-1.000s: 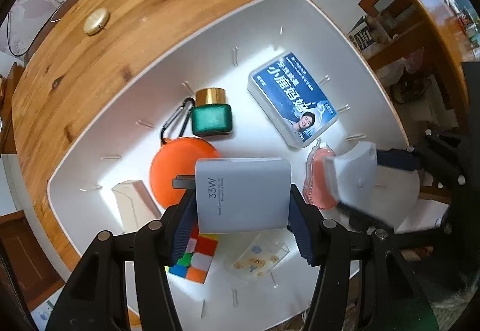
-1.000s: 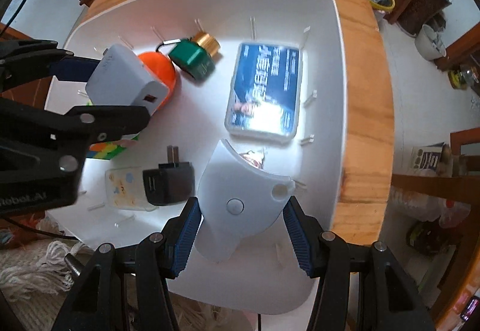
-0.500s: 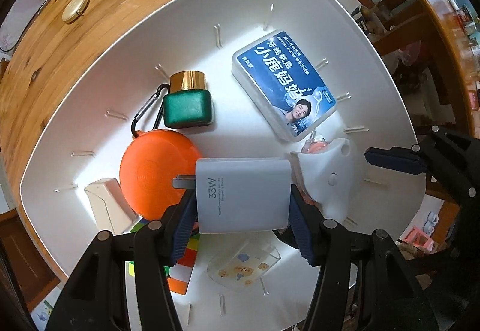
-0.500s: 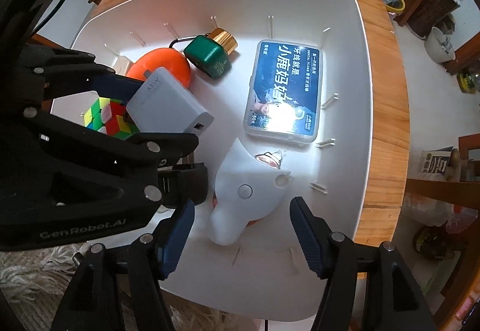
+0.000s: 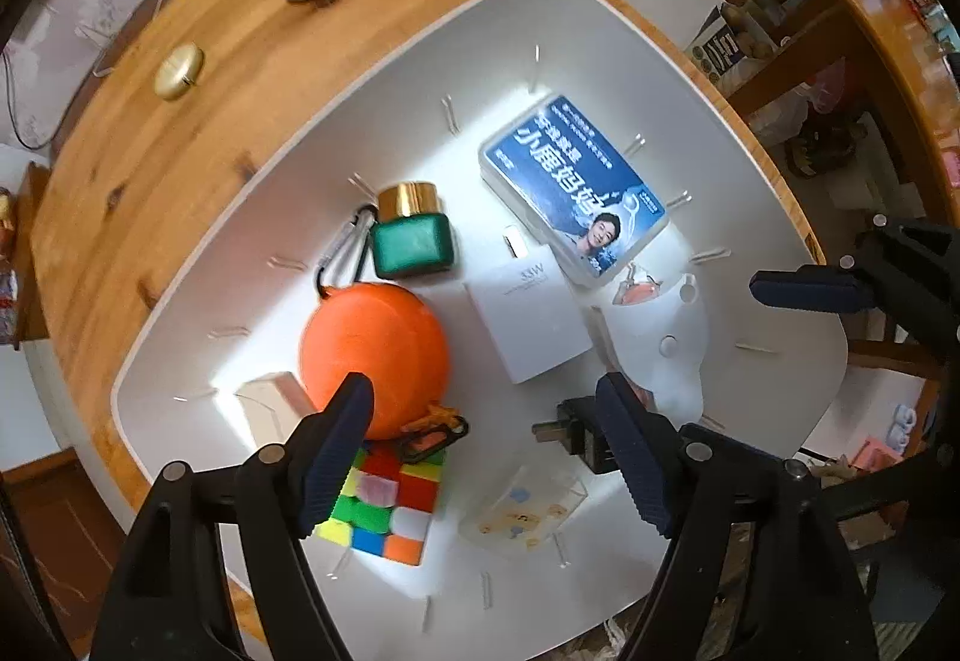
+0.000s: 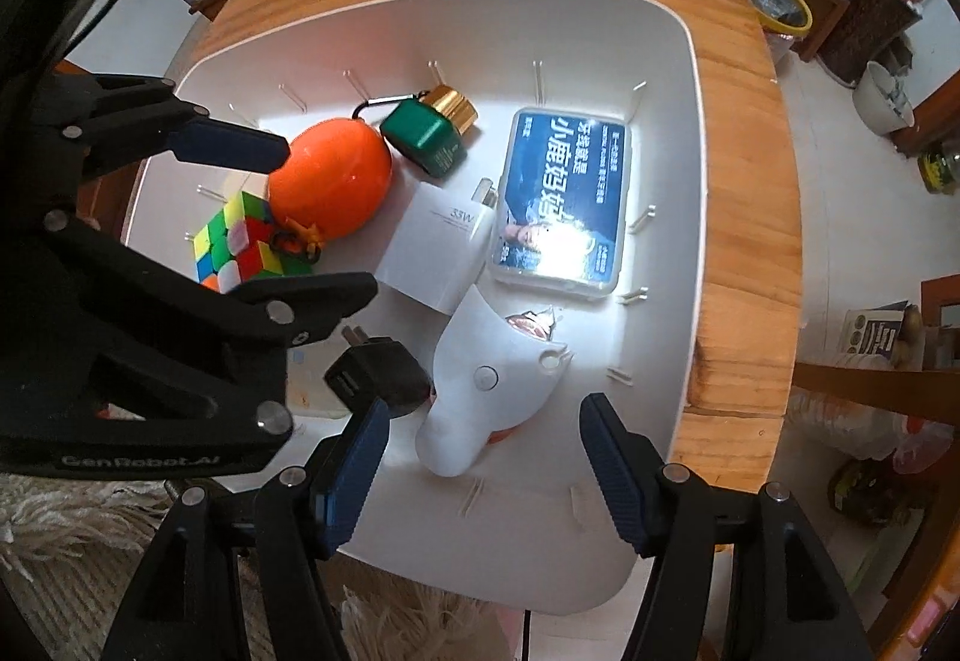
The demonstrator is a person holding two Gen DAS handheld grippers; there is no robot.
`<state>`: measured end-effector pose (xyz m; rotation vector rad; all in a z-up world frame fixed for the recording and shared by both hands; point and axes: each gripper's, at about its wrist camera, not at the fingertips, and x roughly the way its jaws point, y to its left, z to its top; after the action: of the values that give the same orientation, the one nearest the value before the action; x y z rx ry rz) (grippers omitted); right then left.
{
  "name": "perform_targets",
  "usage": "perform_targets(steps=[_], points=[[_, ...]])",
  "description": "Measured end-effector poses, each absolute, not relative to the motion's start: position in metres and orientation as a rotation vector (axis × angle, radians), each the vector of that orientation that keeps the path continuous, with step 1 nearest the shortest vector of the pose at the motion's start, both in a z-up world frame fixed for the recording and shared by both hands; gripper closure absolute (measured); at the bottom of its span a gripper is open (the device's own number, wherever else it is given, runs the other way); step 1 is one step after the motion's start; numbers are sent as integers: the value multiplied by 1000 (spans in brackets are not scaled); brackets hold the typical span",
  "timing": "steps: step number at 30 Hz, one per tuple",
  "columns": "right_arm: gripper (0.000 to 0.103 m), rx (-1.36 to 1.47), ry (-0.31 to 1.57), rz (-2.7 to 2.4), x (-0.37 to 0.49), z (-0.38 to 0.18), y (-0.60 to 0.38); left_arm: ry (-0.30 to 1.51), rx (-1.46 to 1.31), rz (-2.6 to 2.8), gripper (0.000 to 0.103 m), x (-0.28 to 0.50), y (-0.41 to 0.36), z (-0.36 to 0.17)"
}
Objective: Organize rigid objects
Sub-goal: 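Release the white charger and curved holder in the tray, lift both tools, then move both tools toward the gold compact and white egg-shaped case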
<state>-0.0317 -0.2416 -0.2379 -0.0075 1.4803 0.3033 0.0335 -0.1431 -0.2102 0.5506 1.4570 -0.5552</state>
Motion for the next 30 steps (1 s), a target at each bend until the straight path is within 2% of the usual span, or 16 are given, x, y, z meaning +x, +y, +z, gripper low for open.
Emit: perform_targets(steps=[30], points=[[36,8,1318,338,35,-182,-235,1252,452,-359,23,97,-95,-133]])
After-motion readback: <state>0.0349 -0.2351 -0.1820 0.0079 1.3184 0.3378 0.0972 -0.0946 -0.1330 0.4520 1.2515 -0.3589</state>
